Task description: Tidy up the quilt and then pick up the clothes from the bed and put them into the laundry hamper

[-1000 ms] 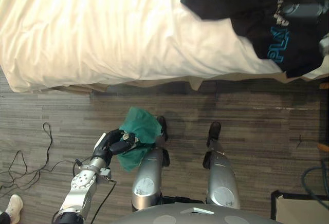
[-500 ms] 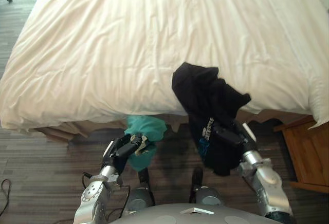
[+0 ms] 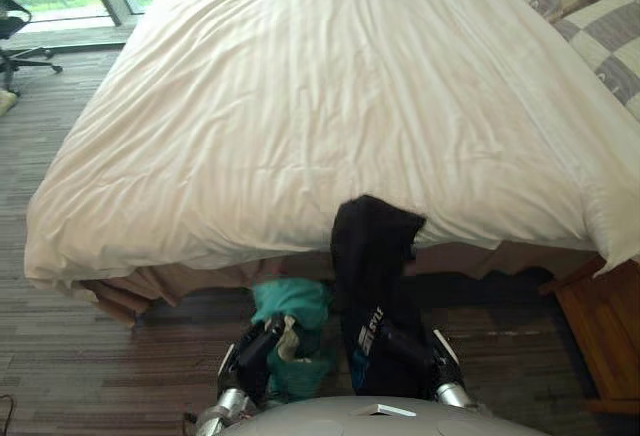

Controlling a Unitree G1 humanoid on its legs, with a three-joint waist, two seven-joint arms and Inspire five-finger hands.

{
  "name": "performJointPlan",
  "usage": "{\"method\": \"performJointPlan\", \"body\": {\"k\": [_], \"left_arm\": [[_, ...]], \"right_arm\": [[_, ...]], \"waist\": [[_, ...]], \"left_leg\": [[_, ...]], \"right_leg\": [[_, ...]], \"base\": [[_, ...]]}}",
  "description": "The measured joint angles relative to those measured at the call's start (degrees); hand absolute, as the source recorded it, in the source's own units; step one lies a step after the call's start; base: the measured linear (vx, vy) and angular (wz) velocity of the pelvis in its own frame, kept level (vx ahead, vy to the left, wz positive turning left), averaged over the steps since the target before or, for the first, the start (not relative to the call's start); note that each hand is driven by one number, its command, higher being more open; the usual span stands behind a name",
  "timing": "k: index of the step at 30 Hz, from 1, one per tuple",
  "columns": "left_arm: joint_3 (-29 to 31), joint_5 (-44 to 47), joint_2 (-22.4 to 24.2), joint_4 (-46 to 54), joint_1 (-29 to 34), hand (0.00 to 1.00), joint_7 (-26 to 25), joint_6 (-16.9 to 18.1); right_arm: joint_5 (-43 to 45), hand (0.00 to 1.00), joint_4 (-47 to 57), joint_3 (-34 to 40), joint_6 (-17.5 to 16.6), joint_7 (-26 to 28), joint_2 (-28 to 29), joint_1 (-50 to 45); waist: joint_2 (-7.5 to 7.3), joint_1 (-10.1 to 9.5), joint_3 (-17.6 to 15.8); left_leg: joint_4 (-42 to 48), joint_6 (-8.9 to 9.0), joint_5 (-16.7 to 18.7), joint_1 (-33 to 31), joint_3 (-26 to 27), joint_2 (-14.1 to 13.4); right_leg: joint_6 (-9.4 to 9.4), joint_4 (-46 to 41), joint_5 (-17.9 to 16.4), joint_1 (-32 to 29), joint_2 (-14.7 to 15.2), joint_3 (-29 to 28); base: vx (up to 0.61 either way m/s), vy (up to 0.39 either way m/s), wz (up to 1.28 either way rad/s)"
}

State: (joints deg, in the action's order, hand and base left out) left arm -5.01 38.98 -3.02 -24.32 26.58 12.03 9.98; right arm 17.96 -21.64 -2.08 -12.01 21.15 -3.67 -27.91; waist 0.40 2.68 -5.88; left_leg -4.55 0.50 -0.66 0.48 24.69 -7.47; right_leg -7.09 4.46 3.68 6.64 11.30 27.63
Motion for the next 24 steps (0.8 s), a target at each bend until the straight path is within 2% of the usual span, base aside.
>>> {"method": "performJointPlan", "body": {"k": [1, 2, 3, 4, 5, 6, 7, 8, 9, 10, 11, 12, 13, 14, 15, 16, 17, 18, 19, 20, 22, 24], "left_arm": [[-0.2, 0.1, 0.1, 0.0, -0.9, 0.00, -0.2, 1.7], [-1.0, 0.7, 0.8, 0.0, -1.0, 0.00, -0.7, 2.5], [-1.5, 0.9, 1.5, 0.1, -0.5, 0.00, -1.1, 2.5], [-2.3, 0.9, 2.2, 0.1, -0.3, 0.00, -2.2, 2.6], [-2.3, 1.3, 2.2, 0.1, -0.2, 0.00, -3.3, 2.6], [-2.2, 1.4, 1.9, 0.1, -0.2, 0.00, -3.6, 2.6], [-1.9, 1.4, 1.4, 0.1, 0.0, 0.00, -4.0, 2.5], [-1.9, 1.5, 1.3, 0.3, -0.3, 0.00, -4.4, 2.4], [-1.9, 1.5, 1.3, 0.3, -0.3, 0.00, -4.4, 2.4], [-2.0, 1.8, 0.8, 0.3, 0.0, 0.00, -4.5, 2.4], [-2.1, 2.3, 0.5, 0.4, 0.4, 0.00, -4.5, 2.4], [-2.3, 2.7, 0.1, 0.5, 0.7, 0.00, -4.6, 2.4], [-2.9, 2.8, -0.4, 0.9, 1.0, 0.00, -4.6, 2.4], [-3.6, 2.8, -1.0, 1.8, 1.0, 0.00, -4.6, 2.5], [-3.6, 3.0, -1.6, 2.1, 0.6, 0.00, -4.6, 2.6], [-3.5, 3.2, -2.2, 2.2, -0.2, 0.00, -4.7, 2.8], [-3.8, 3.2, -2.4, 2.1, -0.3, 0.00, -4.6, 2.8], [-4.3, 3.2, -2.6, 2.0, -0.3, 0.00, -4.6, 2.8], [-5.7, 3.1, -3.1, 1.3, -0.7, 0.00, -4.6, 2.9], [-6.6, 3.1, -3.6, 0.8, -1.2, 0.00, -4.5, 2.9], [-9.2, 2.3, -4.6, -0.3, -2.2, 0.00, -4.5, 2.9], [-10.5, 2.0, -5.1, -0.4, -2.5, 0.00, -4.5, 2.5]], "right_arm": [[-2.0, 0.00, -0.2, -0.4, -1.1, 0.0, 0.6, -0.4], [-2.1, 0.00, -0.1, -0.8, -1.4, -0.1, 0.1, -0.6], [-2.6, 0.00, 0.1, -1.1, -1.7, -0.5, -0.7, -0.8], [-4.7, 0.00, -0.2, -1.6, -2.4, -2.3, -1.6, -0.2], [-5.7, 0.00, -0.2, -2.6, -2.4, -3.6, -1.7, 0.5], [-5.8, 0.00, -0.2, -3.2, -2.4, -4.3, -1.7, 1.0], [-5.7, 0.00, -0.1, -4.2, -2.4, -4.9, -1.7, 2.5], [-5.7, 0.00, -0.2, -5.0, -2.4, -5.8, -2.3, 4.1], [-5.7, 0.00, -0.2, -5.3, -2.4, -6.1, -2.5, 4.3], [-5.7, 0.00, -0.3, -6.7, -2.4, -6.9, -3.1, 5.6], [-5.7, 0.00, -0.3, -7.8, -2.4, -7.8, -3.3, 6.3], [-5.5, 0.00, -0.2, -8.6, -2.4, -8.8, -3.3, 6.8], [-5.1, 0.00, 0.0, -9.3, -2.4, -9.9, -3.2, 6.9], [-4.1, 0.00, 0.2, -10.4, -2.6, -11.0, -3.1, 7.2], [-4.0, 0.00, 0.2, -10.9, -2.7, -11.4, -2.7, 7.6], [-4.0, 0.00, 0.9, -12.1, -3.0, -12.1, -2.6, 7.7], [-4.0, 0.00, 1.3, -12.9, -3.7, -12.4, -2.2, 6.7], [-4.0, 0.00, 1.3, -13.2, -4.1, -12.7, -1.9, 6.1], [-3.4, 0.00, 1.2, -13.1, -4.6, -12.7, -1.7, 5.4], [-3.0, 0.00, 1.2, -13.0, -4.7, -12.7, -1.8, 5.3], [-0.6, 0.00, 1.1, -12.2, -5.2, -12.6, -1.9, 5.3], [0.8, 0.00, 1.1, -11.5, -5.7, -12.6, -1.9, 5.3]], "waist": [[-2.10, 0.43, -0.1], [-1.03, 0.02, -0.2], [0.24, -0.18, -0.2], [1.51, 0.32, 0.1], [0.26, -0.77, 0.3], [0.03, -1.15, 1.0], [-0.36, -0.81, 1.3], [0.18, -1.02, 1.0], [0.26, -1.19, 0.9], [0.20, -2.34, 0.7], [-0.01, -3.31, 0.4], [-0.16, -4.00, 0.1], [-0.17, -4.20, -0.1], [0.11, -4.02, -0.9], [-0.10, -3.99, -1.8], [-0.47, -3.79, -2.9], [-0.04, -3.64, -3.5], [-0.26, -3.40, -3.4], [-0.55, -2.92, -3.5], [-0.42, -2.66, -3.6], [-0.16, -2.53, -3.7], [-0.52, -2.54, -3.5]], "left_leg": [[6.9, -2.28, 2.2, -2.3, 6.9, -1.3], [17.7, -4.46, 2.9, -4.3, 13.7, -4.8], [20.3, -5.33, 2.4, -4.1, 16.7, -6.0], [17.9, -0.97, 2.7, -4.2, 15.5, -4.6], [12.8, -1.60, 1.7, -3.9, 13.8, -0.8], [10.7, -1.87, 1.5, -3.8, 14.5, 0.5], [8.3, -2.22, 1.0, -3.9, 15.1, 2.0], [6.1, -2.75, -2.1, -4.3, 13.0, 3.1], [5.7, -2.82, -2.5, -4.3, 12.3, 3.3], [4.9, -3.19, -3.4, -4.4, 8.7, 4.5], [4.7, -3.59, -3.5, -4.3, 5.1, 5.4], [4.7, -3.97, -3.4, -4.1, 2.0, 6.1], [4.7, -4.71, -3.1, -3.9, -1.1, 6.9], [4.7, -5.79, -2.8, -3.6, -6.4, 7.3], [4.6, -6.21, -2.9, -3.6, -9.0, 7.6], [4.4, -6.45, -3.0, -3.3, -13.6, 7.8], [4.4, -6.46, -3.1, -3.0, -17.7, 8.4], [4.3, -6.46, -3.1, -2.7, -19.7, 8.9], [4.3, -6.44, -3.1, -1.6, -23.8, 9.8], [4.3, -6.43, -3.1, -1.2, -25.5, 10.2], [4.3, -6.30, -3.1, -0.1, -31.1, 11.2], [4.3, -5.67, -3.2, 0.1, -33.8, 12.3]], "right_leg": [[-0.38, -0.2, -0.6, 0.7, 2.8, 4.7], [-1.05, -2.4, -1.8, 1.7, 3.4, 8.7], [-1.48, -4.3, -2.9, 2.3, 3.3, 10.8], [-2.51, -7.5, -4.9, 3.6, 4.7, 15.4], [-2.43, -8.6, -5.4, 4.6, 6.4, 18.8], [-2.77, -8.5, -5.2, 5.0, 7.0, 20.6], [-3.24, -9.1, -4.5, 6.2, 8.0, 25.4], [-3.73, -12.0, -4.0, 7.3, 8.8, 30.5], [-3.62, -12.8, -3.9, 7.6, 9.0, 31.4], [-2.66, -16.7, -3.0, 8.6, 10.5, 34.7], [-0.56, -22.6, -1.5, 9.8, 12.7, 37.3], [1.74, -27.0, 0.6, 10.7, 14.6, 38.2], [5.48, -32.3, 3.8, 11.0, 16.5, 37.5], [8.80, -38.6, 2.0, 10.2, 17.9, 32.7], [7.90, -40.5, -3.7, 8.7, 17.0, 28.8], [7.23, -41.2, -10.2, 4.8, 12.9, 19.7], [7.33, -39.3, -13.5, 1.6, 8.4, 10.9], [7.04, -37.9, -14.8, 0.3, 6.5, 7.1], [6.26, -34.6, -16.6, -1.3, 3.2, 0.7], [6.12, -32.7, -17.0, -2.0, 1.7, -2.1], [5.56, -25.1, -17.4, -4.7, -2.7, -12.8], [4.89, -20.8, -16.8, -5.8, -3.6, -17.0]], "base": [[0.04, 0.162, 2.17], [0.03, 0.134, 1.89], [0.05, 0.150, 1.93], [0.06, 0.192, 1.82], [0.07, 0.195, 1.75], [0.09, 0.151, 1.65], [0.11, 0.128, 1.91], [0.12, 0.132, 1.78], [0.11, 0.153, 1.64], [0.13, 0.170, 1.47], [0.20, 0.184, 1.83], [0.21, 0.132, 1.76], [0.27, 0.072, 1.99], [0.21, 0.005, 1.87], [0.22, -0.049, 2.13], [0.21, -0.097, 2.01], [0.17, -0.079, 1.97], [0.19, -0.073, 1.92], [0.12, -0.048, 1.52], [0.18, -0.076, 1.72], [0.17, -0.092, 1.32], [0.08, -0.102, 0.87]]}}
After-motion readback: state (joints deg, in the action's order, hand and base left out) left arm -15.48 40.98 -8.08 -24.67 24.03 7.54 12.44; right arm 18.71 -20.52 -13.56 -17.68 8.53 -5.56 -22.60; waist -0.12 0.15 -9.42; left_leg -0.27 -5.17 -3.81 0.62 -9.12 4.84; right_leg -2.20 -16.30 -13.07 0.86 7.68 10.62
